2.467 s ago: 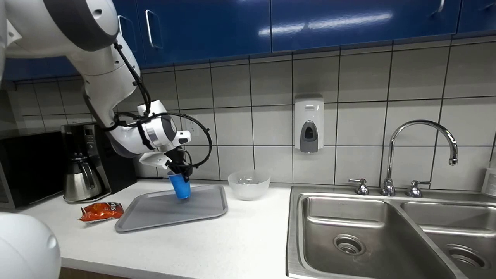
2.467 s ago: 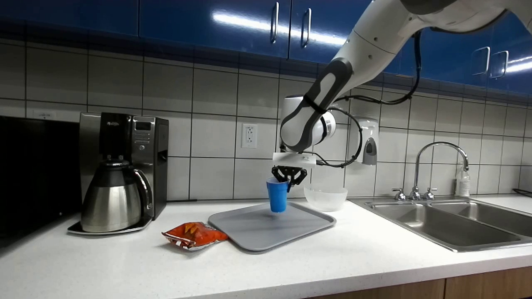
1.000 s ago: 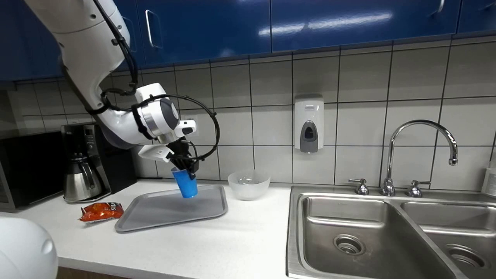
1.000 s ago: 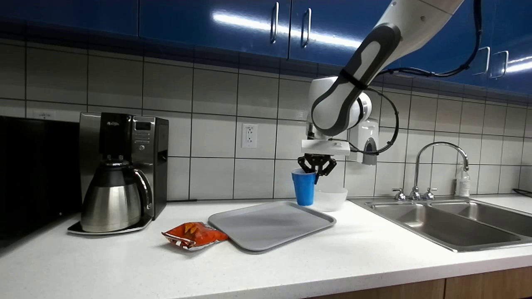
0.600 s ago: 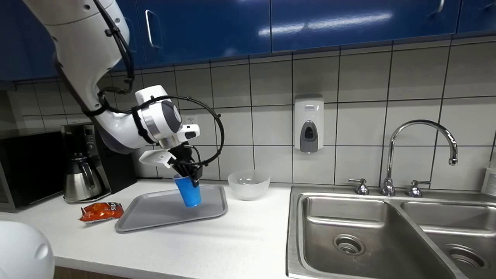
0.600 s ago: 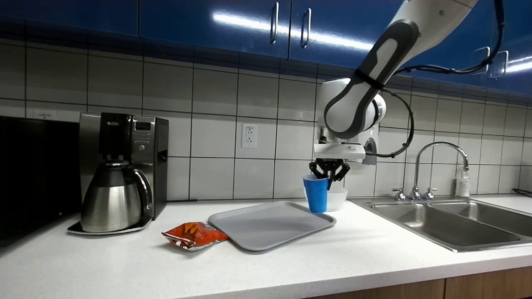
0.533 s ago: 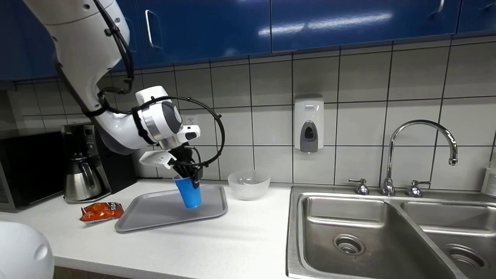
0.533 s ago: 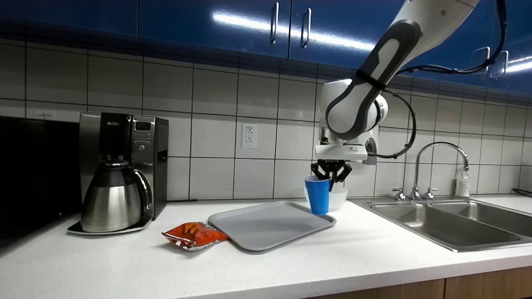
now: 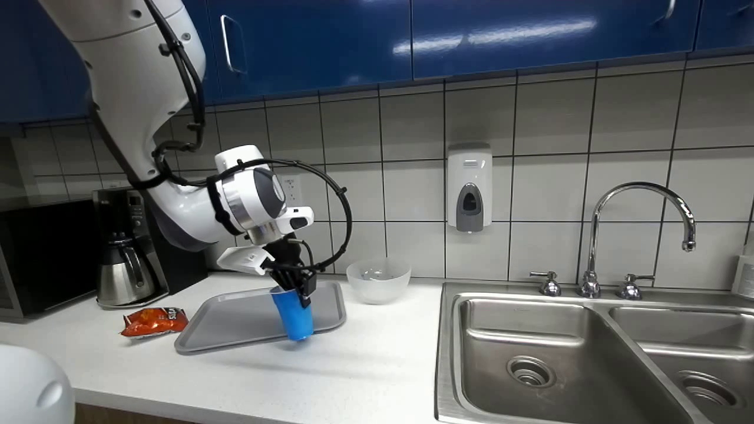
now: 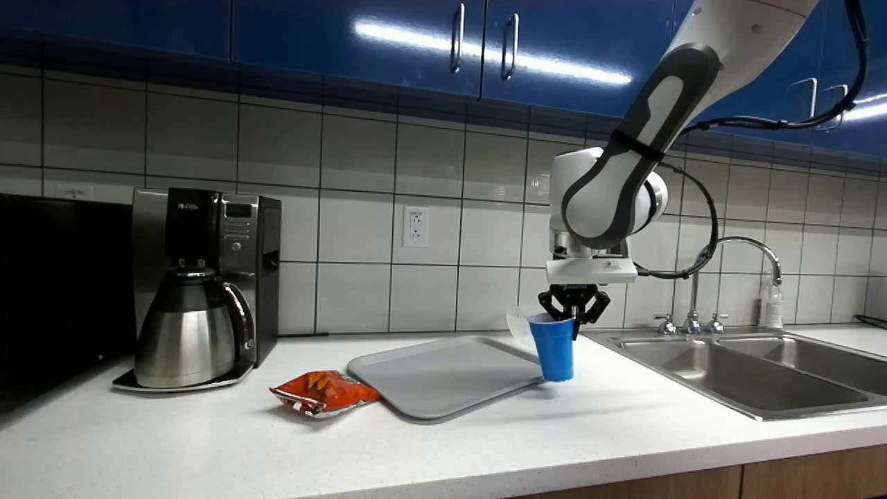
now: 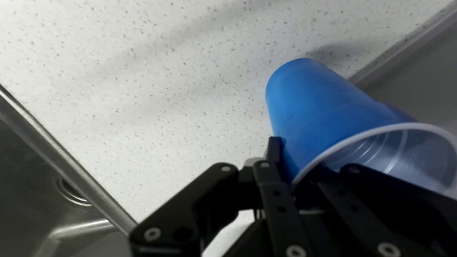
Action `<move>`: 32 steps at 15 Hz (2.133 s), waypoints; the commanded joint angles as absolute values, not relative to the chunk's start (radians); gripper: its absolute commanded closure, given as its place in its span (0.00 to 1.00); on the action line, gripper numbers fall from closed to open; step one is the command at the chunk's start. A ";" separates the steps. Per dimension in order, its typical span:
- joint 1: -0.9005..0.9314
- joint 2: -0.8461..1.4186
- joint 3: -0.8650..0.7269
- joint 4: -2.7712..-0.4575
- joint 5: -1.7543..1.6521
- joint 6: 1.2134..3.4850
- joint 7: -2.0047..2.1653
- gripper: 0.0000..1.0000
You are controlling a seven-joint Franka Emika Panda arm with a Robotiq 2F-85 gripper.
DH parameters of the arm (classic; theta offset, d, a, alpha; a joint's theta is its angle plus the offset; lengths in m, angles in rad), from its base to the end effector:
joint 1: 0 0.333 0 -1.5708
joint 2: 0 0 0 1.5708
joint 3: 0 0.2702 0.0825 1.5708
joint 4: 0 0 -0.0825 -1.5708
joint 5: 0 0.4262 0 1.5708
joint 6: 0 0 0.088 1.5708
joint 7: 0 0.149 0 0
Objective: Move the blue cup from the tray to the counter top
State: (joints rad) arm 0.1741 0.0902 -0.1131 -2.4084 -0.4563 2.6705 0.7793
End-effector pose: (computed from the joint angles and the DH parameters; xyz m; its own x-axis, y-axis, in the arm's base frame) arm 0.5383 0.0362 0.1709 0.9164 -0.2931 0.2725 -0.3335 -0.9357 0.1152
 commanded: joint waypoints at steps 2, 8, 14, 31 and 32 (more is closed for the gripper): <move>0.130 0.073 -0.094 -2.458 -0.493 2.674 0.808 0.99; 0.112 0.074 -0.097 -2.495 -0.483 2.681 0.809 0.99; 0.101 0.078 -0.097 -2.510 -0.468 2.703 0.817 0.99; 0.098 0.054 -0.104 -2.523 -0.492 2.733 0.898 0.02; 0.097 0.050 -0.105 -2.524 -0.496 2.734 0.902 0.00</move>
